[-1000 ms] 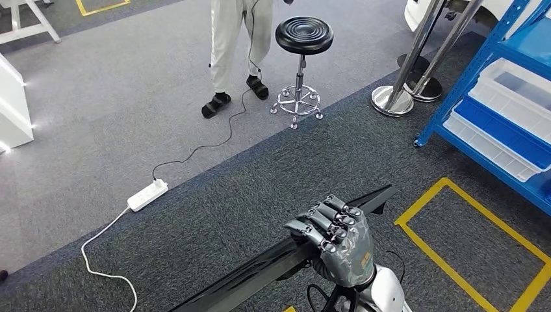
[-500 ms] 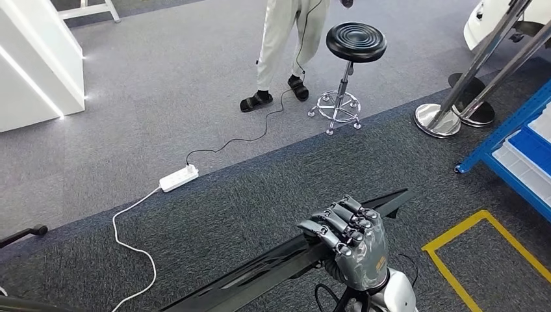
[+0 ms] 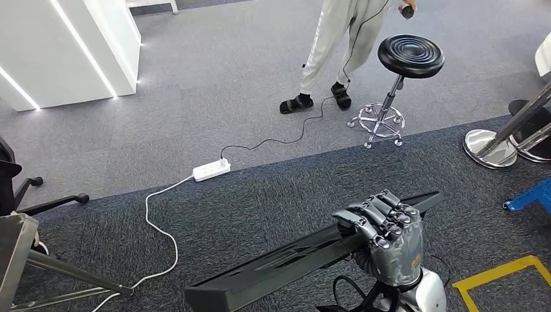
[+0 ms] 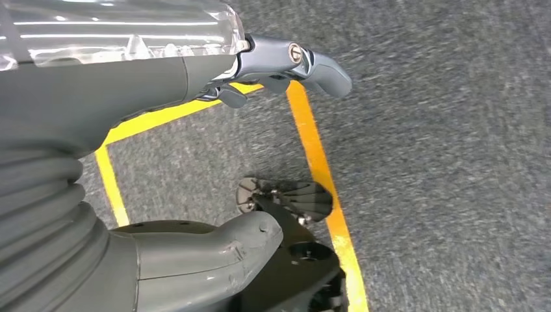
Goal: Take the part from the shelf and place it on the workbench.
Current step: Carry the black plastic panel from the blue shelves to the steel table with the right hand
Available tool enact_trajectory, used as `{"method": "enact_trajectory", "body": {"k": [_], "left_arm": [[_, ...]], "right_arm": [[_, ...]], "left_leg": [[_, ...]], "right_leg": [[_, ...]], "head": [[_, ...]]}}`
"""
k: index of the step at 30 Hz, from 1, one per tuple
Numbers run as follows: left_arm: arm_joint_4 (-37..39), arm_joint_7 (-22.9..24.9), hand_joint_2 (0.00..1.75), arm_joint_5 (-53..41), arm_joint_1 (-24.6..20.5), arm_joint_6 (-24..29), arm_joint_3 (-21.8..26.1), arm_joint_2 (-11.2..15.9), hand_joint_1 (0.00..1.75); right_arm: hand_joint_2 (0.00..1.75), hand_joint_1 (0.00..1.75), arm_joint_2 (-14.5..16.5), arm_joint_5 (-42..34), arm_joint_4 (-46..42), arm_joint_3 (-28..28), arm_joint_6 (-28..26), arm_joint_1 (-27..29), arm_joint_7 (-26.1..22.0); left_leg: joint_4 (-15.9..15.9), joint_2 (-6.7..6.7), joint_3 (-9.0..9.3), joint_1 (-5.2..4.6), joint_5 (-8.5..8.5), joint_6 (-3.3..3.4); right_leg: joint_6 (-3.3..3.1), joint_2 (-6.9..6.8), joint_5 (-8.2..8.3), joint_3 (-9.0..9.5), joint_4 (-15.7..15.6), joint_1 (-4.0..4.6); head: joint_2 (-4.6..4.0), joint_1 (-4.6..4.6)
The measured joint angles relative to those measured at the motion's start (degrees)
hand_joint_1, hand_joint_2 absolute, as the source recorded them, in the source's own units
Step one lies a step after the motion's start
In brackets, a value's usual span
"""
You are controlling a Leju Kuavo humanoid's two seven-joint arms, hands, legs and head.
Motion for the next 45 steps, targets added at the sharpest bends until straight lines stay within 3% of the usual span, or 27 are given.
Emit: {"method": "enact_trajectory", "body": {"k": [2,4,6,7,9,11,13,15,16,18,20,21,22,23,24,26,28,30,32,35,37,38,40,42,44,45], "left_arm": [[0.01,-0.01,1.75,-0.02,0.22,0.14,0.18,-0.01,0.00],[0.01,-0.02,1.75,-0.03,0.10,0.20,0.30,-0.03,0.00],[0.01,-0.02,1.75,-0.03,0.04,0.20,0.36,-0.04,0.00],[0.01,-0.02,1.75,-0.03,0.11,0.20,0.38,-0.05,0.00],[0.01,-0.02,1.75,-0.03,0.25,0.20,0.40,-0.04,0.00],[0.01,-0.04,1.75,-0.03,0.16,0.23,0.48,-0.03,0.00],[0.01,-0.10,1.75,-0.03,-0.01,0.31,0.65,-0.04,0.00],[0.01,-0.14,1.75,-0.02,0.07,0.34,0.81,-0.05,0.00],[0.01,-0.15,1.75,0.02,0.16,0.30,0.86,-0.08,0.00],[0.01,-0.24,1.75,0.14,0.14,0.19,1.00,-0.18,0.00],[0.01,-0.32,1.75,0.40,-0.01,0.10,1.23,-0.31,0.00],[0.01,-0.32,1.75,0.52,-0.03,0.09,1.37,-0.38,0.00],[0.01,-0.31,1.75,0.60,0.06,0.06,1.49,-0.42,0.00],[0.01,-0.30,1.75,0.63,0.18,0.03,1.60,-0.44,0.00],[0.01,-0.29,1.75,0.64,0.32,0.03,1.69,-0.46,0.00],[0.01,-0.34,1.75,0.64,0.51,0.05,1.83,-0.47,0.00],[0.01,-0.51,1.75,0.62,0.57,0.08,2.01,-0.47,0.00],[0.02,-0.75,1.75,0.60,0.78,0.05,2.21,-0.46,0.00],[0.02,-0.96,1.75,0.58,0.96,0.01,2.32,-0.46,0.00],[0.01,-1.26,1.75,0.60,0.68,0.01,2.40,-0.46,0.00],[0.01,-1.42,1.75,0.62,0.63,0.04,2.56,-0.46,0.00],[0.02,-1.43,1.75,0.55,0.69,0.08,2.64,-0.46,0.00],[0.03,-1.31,1.75,0.08,0.82,0.31,2.71,-0.45,0.00],[0.03,-1.08,1.75,-0.51,0.73,0.59,2.71,-0.44,0.00],[0.02,-0.79,1.75,-0.84,0.70,0.82,2.69,-0.44,0.00],[0.02,-0.64,1.75,-0.93,0.79,0.92,2.70,-0.44,0.00]], "right_arm": [[1.75,1.75,-0.70,-0.17,-1.10,-1.12,0.00,0.49,0.07],[1.75,1.75,-1.18,-0.28,-1.90,-1.94,0.00,1.08,0.13],[1.75,1.75,-1.54,-0.30,-2.23,-2.42,0.00,1.55,0.15],[1.75,1.75,-1.67,-0.30,-2.32,-2.56,0.01,1.68,0.15],[1.75,1.75,-1.82,-0.30,-2.57,-2.79,0.01,1.82,0.15],[1.75,1.75,-1.91,-0.45,-2.87,-3.19,0.00,1.89,0.15],[1.75,1.75,-2.10,-0.94,-3.21,-3.94,0.00,2.06,0.07],[1.75,1.75,-2.39,-1.59,-3.65,-4.98,0.00,2.26,-0.09],[1.75,1.75,-2.55,-1.94,-3.88,-5.51,0.01,2.40,-0.19],[1.75,1.75,-2.89,-2.65,-4.49,-6.85,-0.02,2.89,-0.38],[1.75,1.75,-3.22,-3.18,-4.82,-8.24,-0.04,3.56,-0.58],[1.75,1.75,-3.39,-3.27,-4.86,-8.79,-0.03,3.85,-0.70],[1.75,1.75,-3.52,-3.27,-4.90,-9.19,-0.03,4.13,-0.84],[1.75,1.75,-3.61,-3.22,-5.00,-9.48,-0.03,4.37,-0.94],[1.75,1.75,-3.67,-3.13,-5.21,-9.76,-0.02,4.65,-1.03],[1.75,1.75,-3.71,-3.01,-5.85,-10.37,-0.02,5.34,-1.24],[1.75,1.75,-3.73,-2.99,-6.61,-11.06,-0.02,6.14,-1.49],[1.75,1.75,-3.77,-3.05,-7.26,-11.66,-0.01,6.70,-1.66],[1.75,1.75,-3.79,-3.13,-7.81,-12.07,0.00,6.96,-1.78],[1.75,1.75,-3.79,-3.31,-8.41,-12.57,0.00,7.61,-2.14],[1.75,1.75,-3.79,-3.55,-8.51,-12.92,0.00,7.82,-2.55],[1.75,1.75,-3.78,-3.64,-8.54,-13.13,0.00,7.85,-2.72],[1.75,1.75,-3.77,-3.69,-8.74,-13.61,0.00,7.90,-2.87],[1.75,1.75,-3.77,-3.84,-9.20,-14.24,0.00,8.05,-3.09],[1.75,1.75,-3.77,-4.16,-9.62,-14.97,0.00,8.21,-3.35],[1.75,1.75,-3.77,-4.30,-9.78,-15.32,0.00,8.24,-3.43]], "left_leg": [[2.27,2.51,-1.05,-0.09,-1.44,-0.50],[8.87,5.87,-4.16,-0.14,-4.96,-0.92],[15.72,6.83,-7.58,0.02,-7.64,-1.16],[16.77,6.94,-8.11,0.05,-7.57,-1.14],[12.38,7.40,-5.77,-0.02,-4.64,-0.74],[4.18,9.68,-1.43,-0.62,-1.52,0.21],[0.24,11.01,0.47,-1.31,-0.64,1.03],[-0.32,9.75,0.59,-1.33,-0.41,1.53],[-0.84,9.10,0.88,-1.19,-0.14,1.77],[-1.88,7.85,1.64,-0.77,0.48,2.39],[-2.07,6.55,1.71,-0.73,0.68,2.69],[-2.03,5.80,1.70,-0.74,0.67,2.72],[-1.96,5.03,1.70,-0.73,0.62,2.67],[-1.82,4.26,1.74,-0.68,0.55,2.57],[-1.60,3.46,1.78,-0.61,0.42,2.40],[-0.79,1.95,1.56,-0.52,-0.01,1.85],[-0.14,0.68,0.96,-0.45,-0.27,1.19],[-0.10,-0.43,0.46,-0.30,-0.22,0.54],[1.10,1.04,-0.12,-0.34,-1.04,0.02],[10.08,5.76,-4.40,-0.28,-5.89,-0.48],[15.97,6.72,-7.31,-0.10,-7.86,-0.65],[16.22,6.93,-7.40,-0.07,-7.36,-0.63],[10.11,7.99,-4.09,-0.13,-3.89,-0.26],[2.81,10.23,-0.33,-0.65,-1.47,0.40],[0.42,10.92,0.62,-1.19,-1.25,1.04],[0.24,10.21,0.56,-1.26,-1.15,1.36]], "right_leg": [[-0.75,-1.35,0.07,0.33,-0.36,-0.04],[-1.33,-2.97,-0.09,0.54,-0.51,0.11],[-1.58,-4.63,-0.30,0.62,-0.49,0.36],[-1.62,-5.39,-0.39,0.68,-0.48,0.46],[-1.58,-6.80,-0.62,0.96,-0.48,0.65],[-1.32,-8.08,-0.95,1.37,-0.46,0.85],[-0.83,-9.24,-1.22,1.64,-0.48,0.96],[-0.26,-10.29,-1.38,1.92,-0.69,0.98],[0.05,-9.89,-1.63,2.12,-0.52,0.89],[0.57,-7.03,-3.71,1.16,2.45,0.68],[0.85,-4.02,-7.12,-2.24,9.37,0.37],[0.98,-3.54,-8.14,-4.03,12.50,0.29],[1.09,-3.38,-8.12,-5.19,14.12,0.20],[1.18,-3.29,-6.87,-5.27,13.50,0.10],[1.27,-2.99,-4.68,-4.29,10.79,-0.06],[1.53,-0.69,-0.93,-1.22,3.37,-0.50],[1.59,1.15,-0.06,0.14,-0.04,-0.63],[1.10,0.44,-0.14,0.13,-0.09,-0.45],[0.27,-0.92,-0.05,0.39,-0.42,-0.46],[-0.62,-3.42,-0.19,0.64,-0.63,-0.15],[-0.75,-5.15,-0.35,0.70,-0.62,0.11],[-0.74,-5.95,-0.44,0.78,-0.61,0.19],[-0.55,-7.38,-0.69,1.13,-0.60,0.27],[-0.08,-8.65,-1.05,1.52,-0.56,0.45],[0.52,-9.75,-1.31,1.80,-0.60,0.56],[0.83,-10.29,-1.36,2.02,-0.75,0.55]], "head": [[0.00,-0.03],[0.00,-0.04],[0.00,-0.04],[0.00,-0.04],[0.00,-0.04],[0.00,-0.03],[0.00,-0.03],[0.00,-0.02],[0.00,-0.02],[0.00,0.02],[0.00,0.04],[0.00,0.04],[0.00,0.04],[0.00,0.04],[0.00,0.03],[0.00,0.03],[0.00,0.03],[0.00,0.03],[0.00,0.01],[0.00,-0.01],[0.00,0.01],[0.00,0.01],[0.00,0.00],[0.00,0.01],[0.00,0.02],[0.00,0.02]]}}
